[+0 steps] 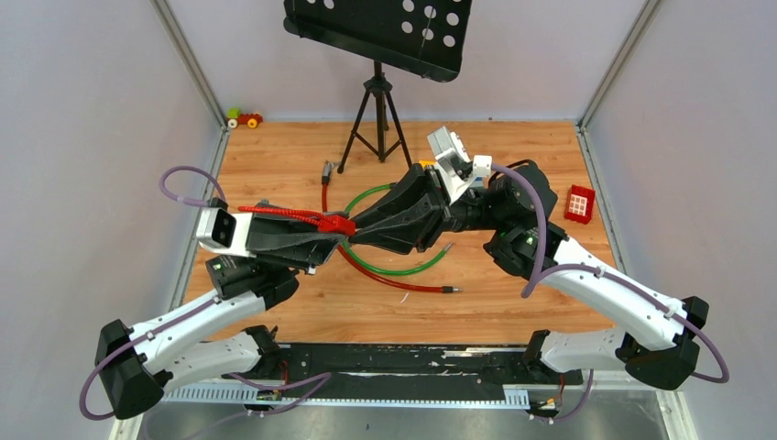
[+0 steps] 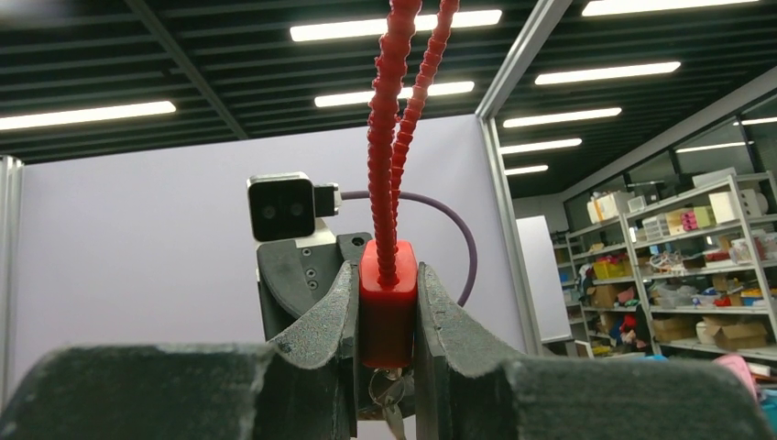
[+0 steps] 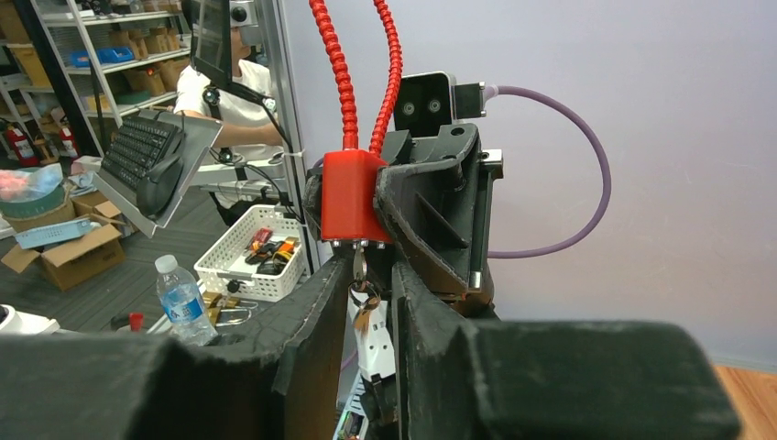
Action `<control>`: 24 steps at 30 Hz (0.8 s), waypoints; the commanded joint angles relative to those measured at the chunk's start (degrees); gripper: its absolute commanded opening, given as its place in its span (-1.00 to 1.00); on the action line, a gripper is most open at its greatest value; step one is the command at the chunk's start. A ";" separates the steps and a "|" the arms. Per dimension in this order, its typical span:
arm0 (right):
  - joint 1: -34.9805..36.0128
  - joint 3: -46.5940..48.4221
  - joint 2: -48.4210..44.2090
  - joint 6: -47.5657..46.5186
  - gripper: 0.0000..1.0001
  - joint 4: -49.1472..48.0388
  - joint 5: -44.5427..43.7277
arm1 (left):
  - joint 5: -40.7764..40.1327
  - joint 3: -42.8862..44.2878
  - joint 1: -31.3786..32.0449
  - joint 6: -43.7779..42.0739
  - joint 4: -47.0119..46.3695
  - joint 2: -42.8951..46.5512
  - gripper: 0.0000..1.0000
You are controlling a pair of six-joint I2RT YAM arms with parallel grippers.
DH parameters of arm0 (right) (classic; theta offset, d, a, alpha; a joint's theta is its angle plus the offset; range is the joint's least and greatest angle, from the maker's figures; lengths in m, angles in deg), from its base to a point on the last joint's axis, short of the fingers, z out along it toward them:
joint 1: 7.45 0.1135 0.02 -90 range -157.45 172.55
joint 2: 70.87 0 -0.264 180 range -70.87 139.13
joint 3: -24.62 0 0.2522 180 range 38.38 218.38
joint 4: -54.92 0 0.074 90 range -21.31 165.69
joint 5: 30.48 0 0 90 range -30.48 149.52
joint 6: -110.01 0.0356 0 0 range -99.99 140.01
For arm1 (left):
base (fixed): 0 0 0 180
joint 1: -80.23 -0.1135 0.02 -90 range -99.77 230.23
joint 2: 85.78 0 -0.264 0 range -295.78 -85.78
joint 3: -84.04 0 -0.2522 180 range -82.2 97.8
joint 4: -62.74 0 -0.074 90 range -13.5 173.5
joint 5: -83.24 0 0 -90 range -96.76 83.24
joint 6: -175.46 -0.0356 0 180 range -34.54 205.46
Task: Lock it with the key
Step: Lock the lock.
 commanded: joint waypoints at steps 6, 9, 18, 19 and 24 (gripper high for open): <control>0.15 1.31 -0.19 0.38 -0.51 0.28 0.97 | -0.30 2.04 0.22 -0.34 -5.02 0.10 -1.00; 0.14 1.35 -0.07 0.39 -0.54 0.52 1.06 | -0.40 2.04 0.22 -0.51 -5.00 0.14 -1.00; 0.15 1.60 0.28 0.65 -0.97 0.67 1.02 | -0.37 2.04 0.22 -0.27 -5.00 -0.13 -1.00; 0.19 1.71 0.27 0.68 -1.00 0.80 0.96 | -0.35 2.04 0.22 -0.26 -4.98 -0.16 -1.00; 0.45 1.87 -0.25 -1.46 -1.00 3.23 -0.56 | -0.72 1.87 0.22 -0.34 -4.98 -0.14 -1.00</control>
